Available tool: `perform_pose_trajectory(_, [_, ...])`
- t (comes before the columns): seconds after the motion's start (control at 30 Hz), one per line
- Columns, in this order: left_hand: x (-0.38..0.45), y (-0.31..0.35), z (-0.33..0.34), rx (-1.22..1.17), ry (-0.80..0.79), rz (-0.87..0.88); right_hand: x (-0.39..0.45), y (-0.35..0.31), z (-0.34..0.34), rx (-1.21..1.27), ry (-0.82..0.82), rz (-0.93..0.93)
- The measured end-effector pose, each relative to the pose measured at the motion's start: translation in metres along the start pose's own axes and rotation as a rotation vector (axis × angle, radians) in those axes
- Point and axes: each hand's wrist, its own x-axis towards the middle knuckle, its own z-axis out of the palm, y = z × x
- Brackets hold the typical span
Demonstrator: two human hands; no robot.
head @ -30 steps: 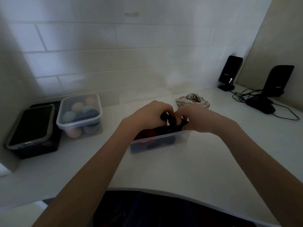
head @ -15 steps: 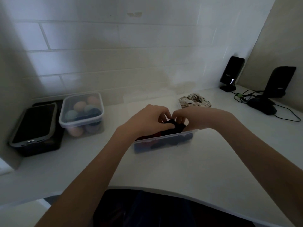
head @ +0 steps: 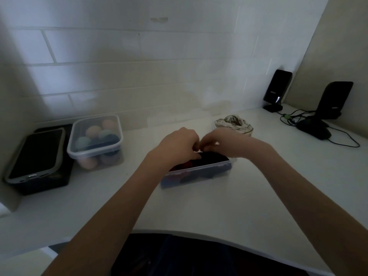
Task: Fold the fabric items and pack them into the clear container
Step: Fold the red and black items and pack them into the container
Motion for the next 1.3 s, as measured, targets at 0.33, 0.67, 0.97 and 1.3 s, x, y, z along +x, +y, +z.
perform_pose_trajectory(0.33, [-0.021,0.0,0.008,-0.023,0.048,-0.029,0.014,-0.007,0.015,-0.141,-0.081,0.011])
perform_pose_trajectory(0.67, [-0.03,0.003,-0.001,-0.851,0.132,-0.133,-0.01,0.011,-0.001,0.852,0.261,0.008])
perform_pose_trajectory(0.97, [-0.015,-0.004,0.001,-0.731,0.17,-0.112,-0.012,0.015,0.004,0.93,0.229,-0.071])
perform_pose_trajectory(1.3, [-0.015,-0.007,0.004,-0.472,0.141,0.008,-0.018,0.007,0.004,0.254,0.33,-0.158])
